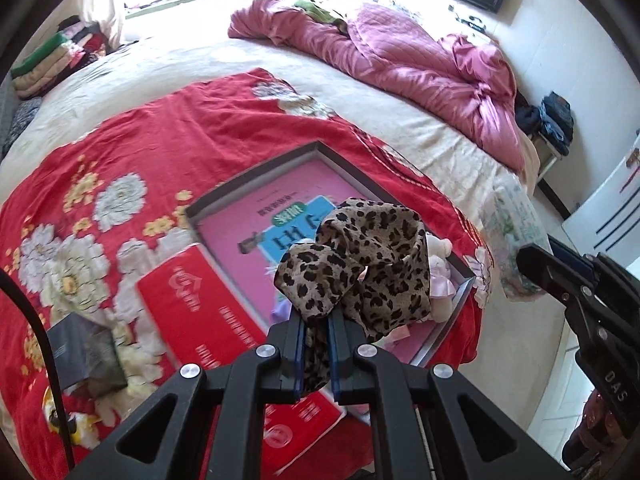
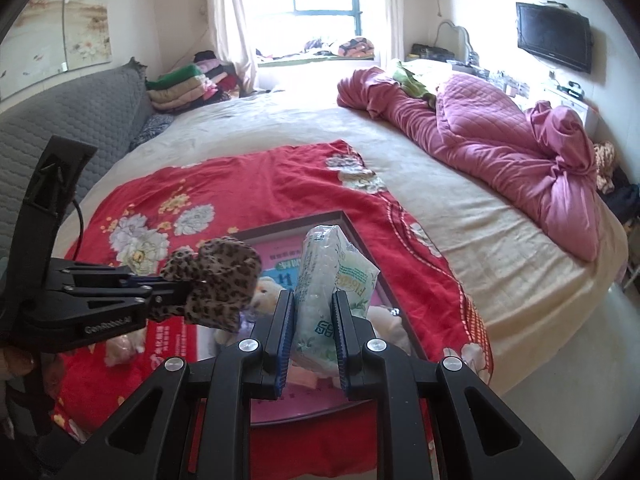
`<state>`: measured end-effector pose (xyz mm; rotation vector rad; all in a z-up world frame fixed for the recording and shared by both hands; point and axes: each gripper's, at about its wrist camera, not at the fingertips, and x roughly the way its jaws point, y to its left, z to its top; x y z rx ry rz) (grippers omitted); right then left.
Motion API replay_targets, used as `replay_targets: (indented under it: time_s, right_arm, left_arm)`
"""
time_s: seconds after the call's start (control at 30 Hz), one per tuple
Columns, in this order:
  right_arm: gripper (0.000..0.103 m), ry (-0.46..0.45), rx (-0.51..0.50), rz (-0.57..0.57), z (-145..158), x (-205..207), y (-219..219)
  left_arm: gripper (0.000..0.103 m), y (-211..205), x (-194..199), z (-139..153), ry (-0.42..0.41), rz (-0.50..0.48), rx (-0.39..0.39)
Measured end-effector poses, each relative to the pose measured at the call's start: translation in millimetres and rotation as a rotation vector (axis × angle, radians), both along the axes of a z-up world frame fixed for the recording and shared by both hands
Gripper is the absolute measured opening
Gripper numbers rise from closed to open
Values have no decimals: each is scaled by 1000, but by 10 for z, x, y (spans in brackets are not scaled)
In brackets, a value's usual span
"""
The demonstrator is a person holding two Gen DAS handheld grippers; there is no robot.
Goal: Organize soft objects
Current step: 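Carry scrunchie with left tool while right tool carries tissue packet over tray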
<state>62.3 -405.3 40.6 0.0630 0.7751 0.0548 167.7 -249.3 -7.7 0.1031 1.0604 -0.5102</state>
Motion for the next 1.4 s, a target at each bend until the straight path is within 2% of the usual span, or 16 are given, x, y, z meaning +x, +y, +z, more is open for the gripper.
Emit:
replay_targets:
  time_s: [0.23,0.67,1.4]
  right_arm:
    - [20,28,3,-13,-151,139,-97]
    - [20,68,10,-19,-406,417,-128]
    - [20,143,-2,22,-705,766,-63]
  left_arm:
    - [10,-318,57,-249,23,-60,60]
    - [10,-440,47,-520,60,-111,116]
    - [10,-378,-13,-625,79,-120,110]
